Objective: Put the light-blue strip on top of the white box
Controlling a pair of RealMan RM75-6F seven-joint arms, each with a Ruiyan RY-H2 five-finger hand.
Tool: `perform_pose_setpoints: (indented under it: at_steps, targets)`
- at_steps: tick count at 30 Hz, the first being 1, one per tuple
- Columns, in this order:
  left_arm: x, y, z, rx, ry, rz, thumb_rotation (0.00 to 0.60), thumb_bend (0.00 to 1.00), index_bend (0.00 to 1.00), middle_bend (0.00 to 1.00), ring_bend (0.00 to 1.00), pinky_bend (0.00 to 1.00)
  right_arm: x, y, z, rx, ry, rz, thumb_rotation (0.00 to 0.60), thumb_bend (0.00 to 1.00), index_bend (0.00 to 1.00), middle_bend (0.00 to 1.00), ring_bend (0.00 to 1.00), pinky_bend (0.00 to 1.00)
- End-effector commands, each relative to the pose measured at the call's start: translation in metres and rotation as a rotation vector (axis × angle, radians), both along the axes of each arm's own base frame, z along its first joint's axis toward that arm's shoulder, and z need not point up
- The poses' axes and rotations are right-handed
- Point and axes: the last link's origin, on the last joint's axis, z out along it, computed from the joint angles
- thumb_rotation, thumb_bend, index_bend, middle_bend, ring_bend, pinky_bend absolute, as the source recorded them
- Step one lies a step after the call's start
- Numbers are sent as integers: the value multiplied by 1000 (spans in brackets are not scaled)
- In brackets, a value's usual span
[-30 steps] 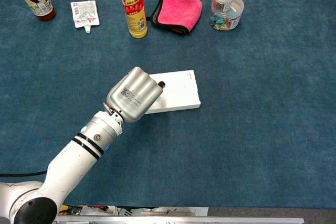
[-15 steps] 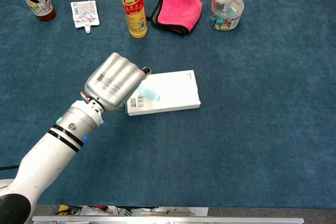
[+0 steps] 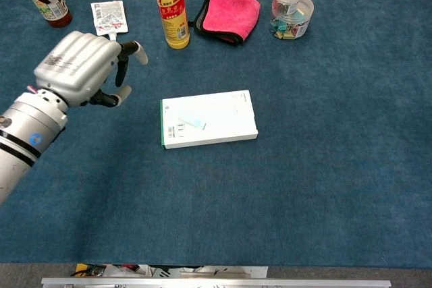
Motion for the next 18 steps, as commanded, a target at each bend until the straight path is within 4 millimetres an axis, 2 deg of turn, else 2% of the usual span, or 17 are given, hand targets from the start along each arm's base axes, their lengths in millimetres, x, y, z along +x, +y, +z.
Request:
perform_pose_setpoints:
  at_steps: [1, 5, 8, 12, 14, 18]
  targets:
    - [-23, 0, 28, -9, -108, 65, 600, 337, 305, 578, 607, 833, 28, -17, -19, 74, 8, 96, 600, 691, 447, 680, 669, 722]
    - [-43, 2, 40, 50, -140, 71, 600, 345, 305, 574, 596, 832, 47, -30, -37, 129, 4, 154, 600, 884, 408, 754, 752, 753]
    - [-57, 3, 49, 93, -164, 77, 600, 361, 306, 574, 595, 831, 61, -38, -51, 167, -3, 195, 600, 999, 391, 839, 851, 859]
    - [-79, 2, 61, 131, -190, 93, 600, 386, 305, 576, 595, 832, 78, -46, -70, 221, -6, 242, 600, 1000, 344, 945, 969, 985]
    - [-92, -1, 68, 140, -192, 115, 600, 390, 306, 579, 596, 832, 87, -49, -79, 250, -5, 262, 600, 1000, 318, 991, 999, 1000]
    - [-114, -9, 79, 138, -183, 165, 600, 391, 305, 584, 610, 837, 104, -53, -97, 310, 2, 292, 600, 1000, 278, 1000, 1000, 1000]
